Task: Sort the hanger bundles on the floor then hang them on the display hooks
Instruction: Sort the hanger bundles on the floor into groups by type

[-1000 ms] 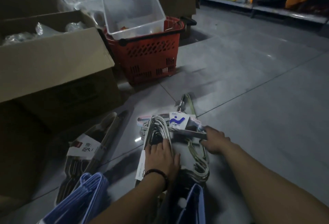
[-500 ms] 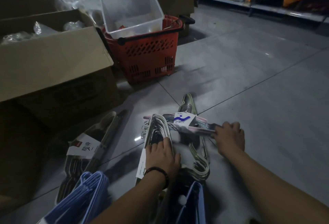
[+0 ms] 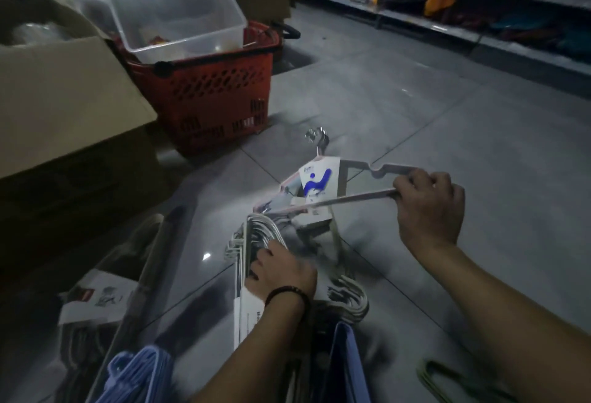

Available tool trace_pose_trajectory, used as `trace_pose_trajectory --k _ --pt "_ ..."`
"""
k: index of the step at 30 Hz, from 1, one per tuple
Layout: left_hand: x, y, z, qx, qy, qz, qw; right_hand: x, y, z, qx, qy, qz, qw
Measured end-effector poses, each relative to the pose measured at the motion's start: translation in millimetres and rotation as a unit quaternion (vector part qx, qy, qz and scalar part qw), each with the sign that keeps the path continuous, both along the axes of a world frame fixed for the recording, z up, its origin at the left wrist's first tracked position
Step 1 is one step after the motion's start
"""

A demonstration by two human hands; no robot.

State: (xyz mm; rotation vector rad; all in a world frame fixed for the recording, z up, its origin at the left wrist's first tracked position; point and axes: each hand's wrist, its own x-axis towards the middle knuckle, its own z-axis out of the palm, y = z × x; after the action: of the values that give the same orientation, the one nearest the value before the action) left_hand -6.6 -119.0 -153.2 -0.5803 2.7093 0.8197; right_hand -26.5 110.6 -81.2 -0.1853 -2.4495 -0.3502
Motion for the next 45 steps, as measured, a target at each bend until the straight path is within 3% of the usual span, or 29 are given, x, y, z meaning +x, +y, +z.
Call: trace_pose_trajectory --k 4,7,9,11,14,17,23,30,35,38,45 --pt "-15 20 9 0.041 0.093 0.089 0.991 4 11 43 0.005 0.026 -0.014 1.0" --pt "-14 53 34 0.197 0.156 0.114 0.961 32 9 68 -0.047 0.026 -0.04 0.998" --pt "-10 78 56 0.382 0.131 0.1 0.909 64 10 69 -0.098 0.002 -0.077 0.992" --pt "-8 92 85 0.549 0.052 0.066 0.832 93 14 62 -0.128 -0.004 -0.085 0.988" --pt "-5 90 106 0.657 -0.024 0.083 0.749 118 19 37 -0.17 0.006 -0.078 0.982" --pt "10 84 107 0.686 -0.07 0.071 0.72 151 15 10 -0.261 0.019 -0.094 0.961" --pt "73 116 119 0.686 -0.079 0.018 0.723 222 47 8 -0.408 0.01 -0.052 0.911" --pt "142 201 139 0.651 -0.078 -0.005 0.755 333 136 29 -0.356 -0.024 0.047 0.933" --pt "193 269 146 0.672 -0.08 -0.081 0.732 398 213 56 -0.481 0.105 0.008 0.871" --pt "232 311 147 0.644 -0.083 -0.153 0.745 422 263 68 -0.59 0.191 -0.057 0.783" --pt "322 407 122 0.538 -0.111 -0.309 0.776 491 362 39 -0.749 0.166 -0.18 0.616"
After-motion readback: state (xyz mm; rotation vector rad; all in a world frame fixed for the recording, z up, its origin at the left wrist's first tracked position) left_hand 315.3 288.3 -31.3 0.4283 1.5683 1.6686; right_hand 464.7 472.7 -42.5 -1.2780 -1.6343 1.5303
